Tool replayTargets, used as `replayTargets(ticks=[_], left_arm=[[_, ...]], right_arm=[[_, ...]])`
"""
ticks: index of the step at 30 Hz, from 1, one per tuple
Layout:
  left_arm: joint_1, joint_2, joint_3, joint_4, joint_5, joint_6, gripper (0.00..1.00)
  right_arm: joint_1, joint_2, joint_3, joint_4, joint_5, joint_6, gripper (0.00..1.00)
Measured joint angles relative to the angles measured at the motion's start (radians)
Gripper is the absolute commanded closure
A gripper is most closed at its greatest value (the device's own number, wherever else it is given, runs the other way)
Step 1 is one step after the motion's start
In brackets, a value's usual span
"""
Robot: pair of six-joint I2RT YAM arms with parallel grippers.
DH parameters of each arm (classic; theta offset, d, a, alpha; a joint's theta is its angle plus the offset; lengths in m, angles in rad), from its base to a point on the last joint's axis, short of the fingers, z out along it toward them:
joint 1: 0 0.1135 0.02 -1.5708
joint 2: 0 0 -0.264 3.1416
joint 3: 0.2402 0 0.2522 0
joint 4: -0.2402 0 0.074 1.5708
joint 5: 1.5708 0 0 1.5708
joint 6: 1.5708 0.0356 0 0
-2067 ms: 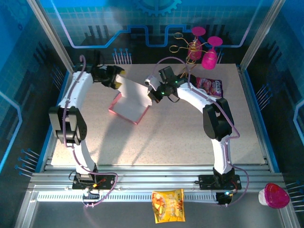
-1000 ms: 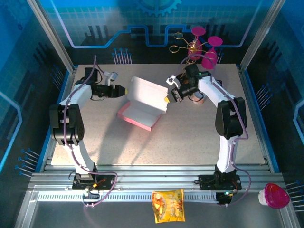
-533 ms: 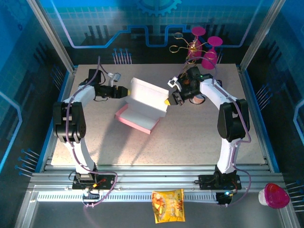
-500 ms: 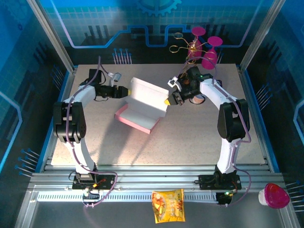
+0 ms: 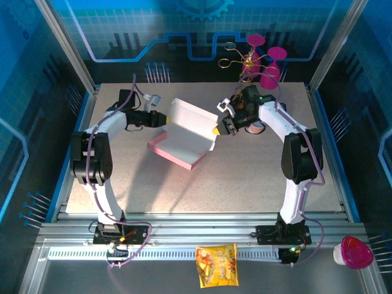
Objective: Fold the paper box
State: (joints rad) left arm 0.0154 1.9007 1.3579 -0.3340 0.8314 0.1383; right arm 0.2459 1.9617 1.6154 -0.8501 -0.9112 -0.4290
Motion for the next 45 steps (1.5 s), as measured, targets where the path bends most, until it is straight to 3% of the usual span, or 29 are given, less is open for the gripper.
replayTargets(ticks=[5,11,21,25,34,45], left_arm=[[-0.029,-0.058,-0.038,0.0,-0.09,0.023,0.92],[-0.11,-0.168,-0.146,0.057,-0.352,0.042,0.93],[-0.216,-0.213,-0.256,0.161,-0.772,0.01,0.97],[-0.23,-0.213,-0.269,0.19,-0.893,-0.037,1.0],[-0.253,-0.213,-0.29,0.269,-1.022,-0.15,1.0],[-0.27,-0.213,-0.295,0.293,-1.096,-0.273,1.0]], right_arm=[[0.0,0.0,0.0,0.006,0.04,0.019,1.0],[0.014,0.0,0.0,0.039,0.145,0.094,1.0],[0.156,-0.085,-0.134,0.32,0.475,0.291,1.0],[0.219,-0.099,-0.201,0.473,0.62,0.366,1.0],[0.289,-0.098,-0.28,0.727,0.9,0.544,1.0],[0.319,-0.008,-0.195,0.811,1.062,0.74,1.0]])
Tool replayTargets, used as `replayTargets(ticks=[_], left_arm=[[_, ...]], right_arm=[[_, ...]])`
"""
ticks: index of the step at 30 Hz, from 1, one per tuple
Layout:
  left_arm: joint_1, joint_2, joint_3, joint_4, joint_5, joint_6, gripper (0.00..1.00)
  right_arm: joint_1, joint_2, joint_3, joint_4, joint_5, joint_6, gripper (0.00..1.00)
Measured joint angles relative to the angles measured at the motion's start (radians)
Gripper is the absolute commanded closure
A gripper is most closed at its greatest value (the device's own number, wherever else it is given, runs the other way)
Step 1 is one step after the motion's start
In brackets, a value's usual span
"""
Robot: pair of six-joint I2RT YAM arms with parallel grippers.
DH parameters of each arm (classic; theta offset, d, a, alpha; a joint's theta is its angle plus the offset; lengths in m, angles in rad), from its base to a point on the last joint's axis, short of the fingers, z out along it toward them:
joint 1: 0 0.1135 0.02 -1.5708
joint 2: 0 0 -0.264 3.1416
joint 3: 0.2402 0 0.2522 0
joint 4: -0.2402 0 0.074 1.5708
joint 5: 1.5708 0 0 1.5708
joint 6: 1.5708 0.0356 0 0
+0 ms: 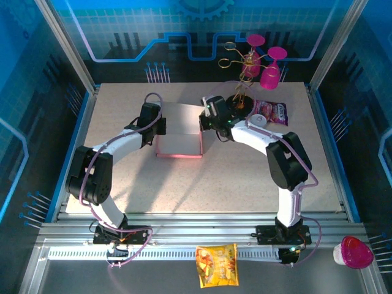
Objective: Fold the paper box
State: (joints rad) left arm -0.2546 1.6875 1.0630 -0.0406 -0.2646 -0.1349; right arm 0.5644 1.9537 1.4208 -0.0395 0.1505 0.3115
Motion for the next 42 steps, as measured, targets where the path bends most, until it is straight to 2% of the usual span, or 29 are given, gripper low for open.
replayTargets(ticks=[11,19,22,26,31,37,40,42], left_arm=[[-0.008,0.0,0.0,-0.006,-0.025,-0.074,1.0],[-0.01,0.0,-0.043,0.022,-0.083,-0.213,1.0],[-0.01,0.0,-0.075,0.039,-0.09,-0.27,1.0],[-0.01,0.0,-0.107,0.082,-0.095,-0.316,1.0],[-0.01,-0.019,-0.13,0.1,-0.094,-0.335,1.0],[-0.01,-0.048,-0.133,0.109,-0.068,-0.309,1.0],[-0.01,-0.05,-0.14,0.109,-0.024,-0.276,1.0],[-0.01,-0.051,-0.143,0.109,0.004,-0.253,1.0]], right_arm=[[0.011,0.011,0.04,-0.067,0.021,0.126,1.0],[0.119,0.035,0.125,-0.131,0.244,0.276,1.0],[0.153,0.034,0.077,-0.057,0.309,0.304,1.0],[0.157,0.029,-0.056,0.149,0.317,0.328,1.0],[0.145,-0.002,-0.16,0.302,0.261,0.32,0.99],[0.051,-0.039,-0.237,0.394,0.024,0.257,0.79],[0.0,-0.062,-0.251,0.395,-0.113,0.179,0.69],[-0.03,-0.081,-0.256,0.389,-0.198,0.118,0.65]])
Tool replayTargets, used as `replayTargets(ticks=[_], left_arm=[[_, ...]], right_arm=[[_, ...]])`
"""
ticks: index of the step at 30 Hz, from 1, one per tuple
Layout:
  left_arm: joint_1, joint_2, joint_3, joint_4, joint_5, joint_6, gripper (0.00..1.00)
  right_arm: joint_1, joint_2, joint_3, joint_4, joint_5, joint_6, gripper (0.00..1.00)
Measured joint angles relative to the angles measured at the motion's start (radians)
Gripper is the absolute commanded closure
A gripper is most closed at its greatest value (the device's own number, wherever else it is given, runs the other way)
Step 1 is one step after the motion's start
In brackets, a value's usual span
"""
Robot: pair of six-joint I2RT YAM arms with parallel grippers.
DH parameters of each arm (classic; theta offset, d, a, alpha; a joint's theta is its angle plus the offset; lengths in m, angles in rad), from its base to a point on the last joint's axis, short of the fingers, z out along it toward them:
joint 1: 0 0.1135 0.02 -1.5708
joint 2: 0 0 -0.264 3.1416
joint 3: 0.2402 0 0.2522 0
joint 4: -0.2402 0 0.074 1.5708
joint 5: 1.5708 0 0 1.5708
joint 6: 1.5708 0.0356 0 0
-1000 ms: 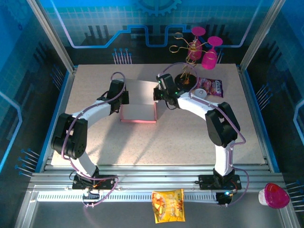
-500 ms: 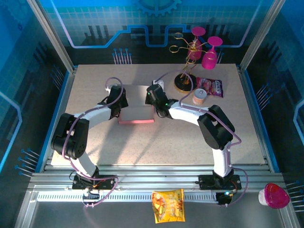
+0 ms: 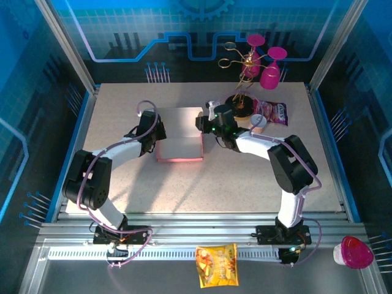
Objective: Fold the paper box
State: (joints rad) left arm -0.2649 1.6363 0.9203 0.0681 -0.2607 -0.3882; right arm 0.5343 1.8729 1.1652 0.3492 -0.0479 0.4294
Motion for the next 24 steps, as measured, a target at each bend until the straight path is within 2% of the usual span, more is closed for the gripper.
replayTargets(ticks=[5,10,17,24], left_arm=[[0.0,-0.002,0.0,0.0,0.068,0.065,1.0],[0.0,-0.002,0.002,-0.006,0.115,0.115,1.0],[0.001,-0.002,0.012,-0.023,0.148,0.16,1.0],[0.016,0.0,0.026,-0.039,0.211,0.187,1.0]], right_arm=[[-0.084,-0.019,-0.002,-0.01,-0.177,-0.118,0.57],[-0.15,-0.008,0.031,-0.107,-0.269,-0.215,0.56],[-0.163,0.031,0.093,-0.218,-0.29,-0.301,0.5],[-0.187,0.08,0.145,-0.315,-0.295,-0.334,0.49]])
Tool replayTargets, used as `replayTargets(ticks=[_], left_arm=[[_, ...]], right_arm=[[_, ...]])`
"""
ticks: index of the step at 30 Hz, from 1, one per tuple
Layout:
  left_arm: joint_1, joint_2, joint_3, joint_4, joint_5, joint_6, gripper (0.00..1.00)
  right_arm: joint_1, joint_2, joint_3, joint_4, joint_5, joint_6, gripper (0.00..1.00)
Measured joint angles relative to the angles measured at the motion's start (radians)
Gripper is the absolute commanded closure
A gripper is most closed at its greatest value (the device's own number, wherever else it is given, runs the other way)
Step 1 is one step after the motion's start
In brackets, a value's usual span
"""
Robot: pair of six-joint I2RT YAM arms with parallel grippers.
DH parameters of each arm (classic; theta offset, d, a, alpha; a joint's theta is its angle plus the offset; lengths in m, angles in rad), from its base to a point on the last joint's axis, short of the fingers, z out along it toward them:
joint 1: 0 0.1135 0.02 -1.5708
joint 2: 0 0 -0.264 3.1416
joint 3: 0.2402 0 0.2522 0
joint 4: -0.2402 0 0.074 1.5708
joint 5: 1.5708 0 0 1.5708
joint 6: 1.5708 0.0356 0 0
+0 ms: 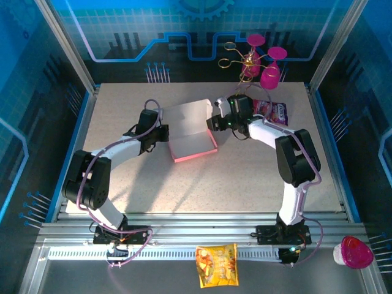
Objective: Fold the paper box
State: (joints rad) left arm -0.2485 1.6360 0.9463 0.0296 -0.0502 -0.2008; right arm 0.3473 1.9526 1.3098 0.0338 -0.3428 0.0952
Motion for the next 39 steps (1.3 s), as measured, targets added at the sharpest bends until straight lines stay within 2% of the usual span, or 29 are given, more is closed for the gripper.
replayTargets(ticks=[10,16,23,32,36,39], left_arm=[[0.041,0.001,0.024,-0.027,0.079,0.044,1.0],[0.146,-0.021,0.026,-0.103,0.235,0.103,1.0],[0.231,-0.156,-0.026,-0.191,0.417,0.206,1.0],[0.252,-0.157,-0.029,-0.265,0.52,0.264,1.0],[0.25,-0.18,-0.067,-0.261,0.557,0.264,1.0],[0.236,-0.253,-0.136,-0.271,0.601,0.282,1.0]], right_arm=[[-0.018,0.045,0.043,-0.05,0.021,-0.015,0.46],[-0.023,0.045,0.043,-0.014,-0.037,-0.041,0.44],[-0.023,0.057,0.057,0.009,-0.167,-0.044,0.42],[-0.018,0.173,0.207,-0.042,-0.245,-0.043,0.4],[-0.007,0.169,0.192,-0.017,-0.239,-0.038,0.4],[0.002,0.127,0.103,0.023,-0.233,-0.024,0.4]])
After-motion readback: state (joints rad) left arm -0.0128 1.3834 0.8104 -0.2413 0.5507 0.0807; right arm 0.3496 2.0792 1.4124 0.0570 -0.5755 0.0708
